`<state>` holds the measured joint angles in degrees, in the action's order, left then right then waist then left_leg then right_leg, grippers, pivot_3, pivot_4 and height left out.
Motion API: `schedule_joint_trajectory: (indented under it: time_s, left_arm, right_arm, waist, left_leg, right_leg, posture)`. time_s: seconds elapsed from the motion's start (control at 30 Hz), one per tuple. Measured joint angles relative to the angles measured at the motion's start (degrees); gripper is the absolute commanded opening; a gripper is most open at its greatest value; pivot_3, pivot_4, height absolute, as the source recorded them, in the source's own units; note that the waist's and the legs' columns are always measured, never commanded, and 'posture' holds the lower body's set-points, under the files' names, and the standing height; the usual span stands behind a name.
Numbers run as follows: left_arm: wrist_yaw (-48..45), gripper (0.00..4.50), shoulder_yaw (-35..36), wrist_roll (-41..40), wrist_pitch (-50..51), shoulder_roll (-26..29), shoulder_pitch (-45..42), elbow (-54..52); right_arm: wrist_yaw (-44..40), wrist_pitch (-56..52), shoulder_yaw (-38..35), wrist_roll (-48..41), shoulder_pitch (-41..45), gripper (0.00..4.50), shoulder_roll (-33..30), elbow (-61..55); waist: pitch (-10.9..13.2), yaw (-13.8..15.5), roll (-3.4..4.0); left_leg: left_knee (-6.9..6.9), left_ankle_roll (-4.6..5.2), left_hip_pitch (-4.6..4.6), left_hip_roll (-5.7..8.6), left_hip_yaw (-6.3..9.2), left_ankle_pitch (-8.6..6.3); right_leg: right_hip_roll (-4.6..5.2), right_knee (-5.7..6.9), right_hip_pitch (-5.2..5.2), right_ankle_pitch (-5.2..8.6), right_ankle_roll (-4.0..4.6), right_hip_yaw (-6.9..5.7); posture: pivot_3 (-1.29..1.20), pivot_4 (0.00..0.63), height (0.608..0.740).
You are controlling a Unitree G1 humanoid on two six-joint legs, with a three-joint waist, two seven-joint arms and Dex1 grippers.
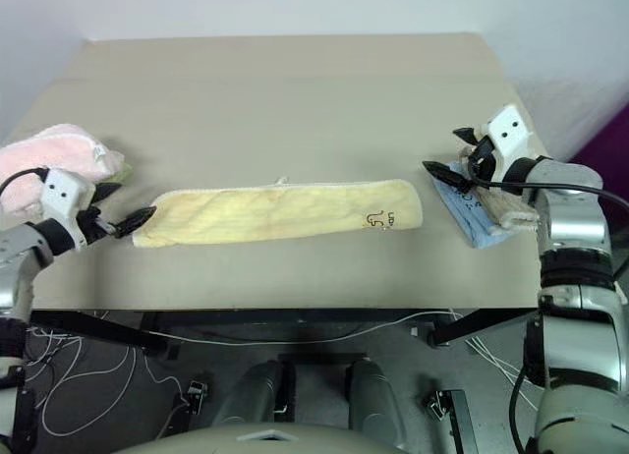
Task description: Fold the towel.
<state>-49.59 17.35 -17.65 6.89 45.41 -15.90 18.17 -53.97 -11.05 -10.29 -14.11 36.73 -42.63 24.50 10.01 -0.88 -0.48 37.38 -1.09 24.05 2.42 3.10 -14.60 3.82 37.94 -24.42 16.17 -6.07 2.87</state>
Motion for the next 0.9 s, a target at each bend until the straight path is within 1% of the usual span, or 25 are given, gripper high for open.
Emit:
schedule_joint_trajectory:
  time_s: [0.07, 0.17, 0.23, 0.3, 0.4, 0.53, 0.63, 0.77, 0.9]
  left_arm:
    - [-1.2, 4.50, 1.8, -4.2, 2.9, -0.9, 3.2, -6.3]
    - [-3.8, 4.50, 1.8, -9.1, 7.6, -1.2, 7.6, -14.1]
    - [-4.9, 4.50, 1.7, -10.8, 9.8, -1.2, 9.3, -17.2]
    - [-6.2, 4.50, 0.2, -12.4, 11.7, -1.6, 10.6, -21.7]
    - [-7.2, 4.50, -3.5, -13.8, 13.4, -3.5, 10.7, -26.3]
    - [-7.6, 4.50, -7.5, -14.8, 15.3, -5.6, 9.9, -29.9]
    - [-7.7, 4.50, -10.4, -15.0, 15.4, -7.5, 8.9, -32.0]
    - [-7.6, 4.50, -11.9, -15.0, 15.4, -8.6, 8.4, -32.1]
    - [-7.4, 4.50, -12.8, -14.7, 15.2, -9.8, 8.2, -32.0]
  right_arm:
    - [5.2, -11.8, -4.4, -7.5, -5.0, 4.45, 3.3, -12.3]
    - [12.4, -28.7, -9.3, -19.7, -12.0, 4.45, 8.5, -26.0]
    - [18.2, -37.9, -12.9, -27.3, -13.7, 4.45, 12.1, -29.5]
    - [26.9, -46.7, -18.1, -35.8, -14.8, 4.45, 17.1, -32.0]
    - [36.0, -54.1, -21.5, -43.8, -17.3, 4.45, 21.4, -33.6]
    - [46.3, -58.7, -25.2, -53.7, -20.7, 4.45, 23.7, -36.4]
    - [56.1, -59.4, -26.1, -63.8, -25.0, 4.45, 24.6, -38.5]
    - [66.8, -56.6, -24.5, -75.2, -29.8, 4.45, 24.7, -39.6]
    - [75.5, -51.0, -20.7, -80.7, -29.8, 4.45, 24.8, -39.3]
  waist:
    - [0.0, 0.0, -0.01]
    - [0.0, 0.1, -0.03]
    - [0.0, 0.1, -0.03]
    - [-0.1, 0.3, -0.04]
    - [-0.1, 0.3, -0.04]
    - [-0.1, 0.1, -0.04]
    - [-0.1, 0.0, -0.05]
    - [-0.1, -0.2, -0.04]
    - [-0.1, -0.3, -0.04]
  left_leg:
    - [-0.02, 0.00, 0.01, -0.03, 0.04, 0.00]
    - [-0.02, 0.00, 0.03, -0.03, 0.09, 0.00]
    - [-0.01, 0.00, 0.02, -0.01, 0.08, 0.00]
    - [-0.01, 0.00, 0.00, 0.01, 0.13, 0.00]
    - [-0.01, 0.00, 0.00, 0.06, 0.11, 0.00]
    - [-0.03, 0.00, 0.00, 0.03, 0.10, 0.00]
    - [-0.03, 0.01, -0.01, 0.03, 0.07, 0.00]
    - [-0.02, 0.02, -0.03, 0.01, 0.03, 0.01]
    - [-0.02, 0.02, -0.07, -0.02, 0.00, 0.01]
  right_leg:
    - [0.01, 0.00, 0.00, 0.00, 0.01, 0.01]
    - [0.03, -0.01, 0.02, 0.00, 0.01, 0.03]
    - [0.04, -0.02, 0.03, 0.00, 0.01, 0.03]
    - [0.07, -0.07, 0.07, 0.01, 0.02, 0.01]
    - [0.10, -0.14, 0.08, 0.01, 0.02, 0.02]
    - [0.04, -0.11, 0.06, 0.01, 0.02, 0.00]
    - [-0.01, -0.11, 0.07, 0.01, 0.01, 0.01]
    - [-0.09, -0.11, 0.07, 0.01, 0.01, 0.01]
    - [-0.16, -0.06, 0.07, 0.02, 0.01, 0.04]
  posture:
    - [0.00, 0.150, 0.740]
    - [0.00, 0.150, 0.740]
    - [0.00, 0.150, 0.740]
    - [0.00, 0.150, 0.740]
    - [0.00, 0.150, 0.740]
    - [0.00, 0.150, 0.740]
    - [0.00, 0.150, 0.740]
    - [0.00, 0.150, 0.740]
    - [0.00, 0.150, 0.740]
